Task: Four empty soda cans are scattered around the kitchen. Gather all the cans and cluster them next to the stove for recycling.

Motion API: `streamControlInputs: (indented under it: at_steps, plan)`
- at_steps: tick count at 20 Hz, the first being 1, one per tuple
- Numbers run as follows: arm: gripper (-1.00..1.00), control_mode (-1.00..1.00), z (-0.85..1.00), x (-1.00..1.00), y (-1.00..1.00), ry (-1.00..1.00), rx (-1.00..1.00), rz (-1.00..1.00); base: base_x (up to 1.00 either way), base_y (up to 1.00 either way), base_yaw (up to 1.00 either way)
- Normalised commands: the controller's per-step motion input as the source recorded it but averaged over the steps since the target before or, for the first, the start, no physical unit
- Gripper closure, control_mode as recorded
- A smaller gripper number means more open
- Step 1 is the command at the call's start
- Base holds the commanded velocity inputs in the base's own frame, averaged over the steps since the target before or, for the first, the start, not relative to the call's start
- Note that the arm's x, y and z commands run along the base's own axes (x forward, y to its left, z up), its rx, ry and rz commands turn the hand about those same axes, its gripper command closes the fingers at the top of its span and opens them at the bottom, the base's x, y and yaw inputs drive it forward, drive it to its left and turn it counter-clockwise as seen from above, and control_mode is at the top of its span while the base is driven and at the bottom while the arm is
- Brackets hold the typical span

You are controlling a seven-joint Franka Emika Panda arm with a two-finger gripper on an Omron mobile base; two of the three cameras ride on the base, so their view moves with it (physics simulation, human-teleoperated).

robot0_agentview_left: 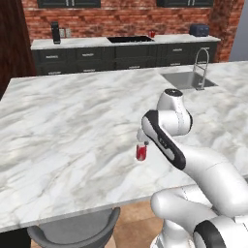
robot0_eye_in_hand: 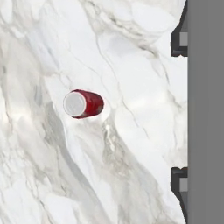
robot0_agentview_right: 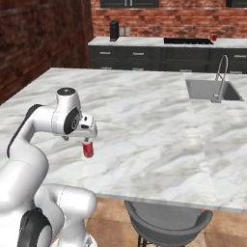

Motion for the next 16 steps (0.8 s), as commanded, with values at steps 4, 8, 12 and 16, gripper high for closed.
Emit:
streamControlInputs:
  at_steps: [4,8,12,16]
  plan:
    - [-1.0,-1.0,-0.25,0.27,0.16,0.05,0.0,0.0,0.0,0.0,0.0]
    - [-1.0,-1.0,-0.26,0.24,0.14,0.02,0.0,0.0,0.0,0.0,0.0]
    - [-1.0,-1.0,-0.18,0.21,0.08,0.0,0.0,0.0,0.0,0.0,0.0]
    - [-1.0,-1.0,-0.16,0.22,0.0,0.0,0.0,0.0,0.0,0.0,0.0]
